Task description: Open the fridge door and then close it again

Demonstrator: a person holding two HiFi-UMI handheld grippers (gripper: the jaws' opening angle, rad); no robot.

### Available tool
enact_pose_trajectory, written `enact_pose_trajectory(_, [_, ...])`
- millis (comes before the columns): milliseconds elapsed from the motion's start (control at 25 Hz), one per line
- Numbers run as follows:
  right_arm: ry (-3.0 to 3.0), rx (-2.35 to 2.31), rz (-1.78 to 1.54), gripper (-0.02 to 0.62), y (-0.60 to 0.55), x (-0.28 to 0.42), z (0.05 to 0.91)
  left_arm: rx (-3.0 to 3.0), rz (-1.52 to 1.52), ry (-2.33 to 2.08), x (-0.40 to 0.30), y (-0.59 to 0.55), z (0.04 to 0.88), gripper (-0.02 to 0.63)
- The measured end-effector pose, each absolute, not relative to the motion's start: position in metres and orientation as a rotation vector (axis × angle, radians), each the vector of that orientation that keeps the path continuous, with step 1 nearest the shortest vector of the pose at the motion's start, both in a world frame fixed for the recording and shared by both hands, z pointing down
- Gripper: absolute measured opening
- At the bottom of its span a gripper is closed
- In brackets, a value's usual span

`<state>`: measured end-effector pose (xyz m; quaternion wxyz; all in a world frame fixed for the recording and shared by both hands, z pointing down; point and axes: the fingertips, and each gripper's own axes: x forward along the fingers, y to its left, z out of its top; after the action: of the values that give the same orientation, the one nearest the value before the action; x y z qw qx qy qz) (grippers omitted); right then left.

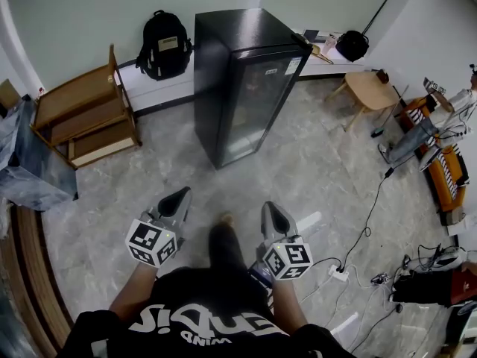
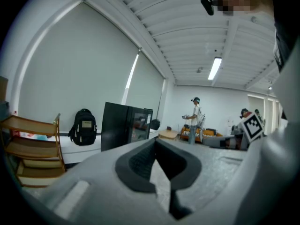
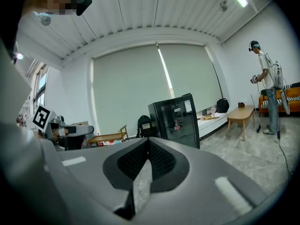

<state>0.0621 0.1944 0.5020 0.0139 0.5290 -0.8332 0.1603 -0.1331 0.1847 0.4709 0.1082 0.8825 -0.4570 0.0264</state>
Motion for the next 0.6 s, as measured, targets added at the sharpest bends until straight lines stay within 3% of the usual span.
enact_pose_trajectory(600, [-2.613,1.605,0.515,-0.003,0.011,0.113,0.478,2.548,0.056,-1.388,-0.092,0.004,0.451,0.000])
